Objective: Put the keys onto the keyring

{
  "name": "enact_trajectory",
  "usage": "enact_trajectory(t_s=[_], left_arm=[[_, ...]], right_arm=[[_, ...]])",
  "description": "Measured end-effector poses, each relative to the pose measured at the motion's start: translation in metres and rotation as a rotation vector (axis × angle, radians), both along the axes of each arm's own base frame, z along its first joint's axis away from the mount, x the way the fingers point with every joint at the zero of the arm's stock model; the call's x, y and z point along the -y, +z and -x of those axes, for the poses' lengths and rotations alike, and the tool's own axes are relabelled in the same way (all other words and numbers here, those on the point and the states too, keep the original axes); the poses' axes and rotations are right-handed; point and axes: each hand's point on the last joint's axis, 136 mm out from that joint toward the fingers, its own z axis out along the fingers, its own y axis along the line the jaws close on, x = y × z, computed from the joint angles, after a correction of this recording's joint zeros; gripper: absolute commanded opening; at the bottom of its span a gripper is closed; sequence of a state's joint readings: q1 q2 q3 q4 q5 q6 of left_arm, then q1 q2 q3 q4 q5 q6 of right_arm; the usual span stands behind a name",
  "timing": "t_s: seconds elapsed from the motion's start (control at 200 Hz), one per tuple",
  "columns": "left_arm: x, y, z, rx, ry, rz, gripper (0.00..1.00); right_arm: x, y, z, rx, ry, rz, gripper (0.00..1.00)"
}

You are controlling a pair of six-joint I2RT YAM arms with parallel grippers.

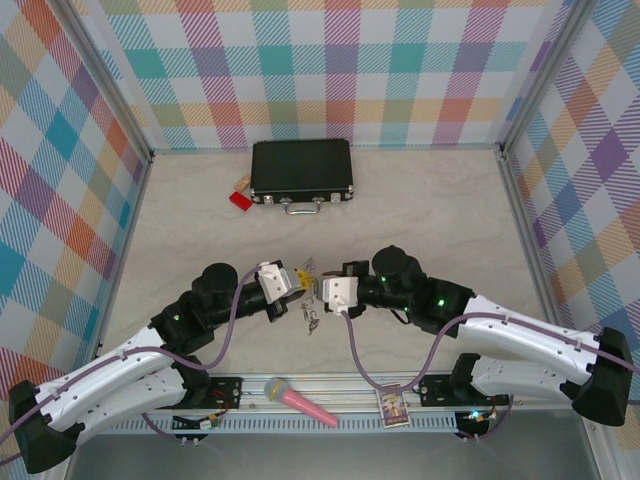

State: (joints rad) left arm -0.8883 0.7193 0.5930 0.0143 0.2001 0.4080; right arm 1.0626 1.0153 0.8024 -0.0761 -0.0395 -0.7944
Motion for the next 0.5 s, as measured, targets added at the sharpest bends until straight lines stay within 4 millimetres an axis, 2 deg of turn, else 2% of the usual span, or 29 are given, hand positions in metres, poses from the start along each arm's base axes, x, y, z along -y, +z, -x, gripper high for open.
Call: enact_trajectory(t_s=[0.15,0.5], left_arm=[[-0.001,0.008,0.000,0.011,0.005,0.029,0.00],[0.000,0.011,-0.001,-0.003,0.016,0.050,0.00]], right_arm=[[0.005,0.006,-0.001,0.029,-0.024,-0.034,0.00],[0.011,0.011,-0.001,0.043,-0.043,-0.062,0.00]])
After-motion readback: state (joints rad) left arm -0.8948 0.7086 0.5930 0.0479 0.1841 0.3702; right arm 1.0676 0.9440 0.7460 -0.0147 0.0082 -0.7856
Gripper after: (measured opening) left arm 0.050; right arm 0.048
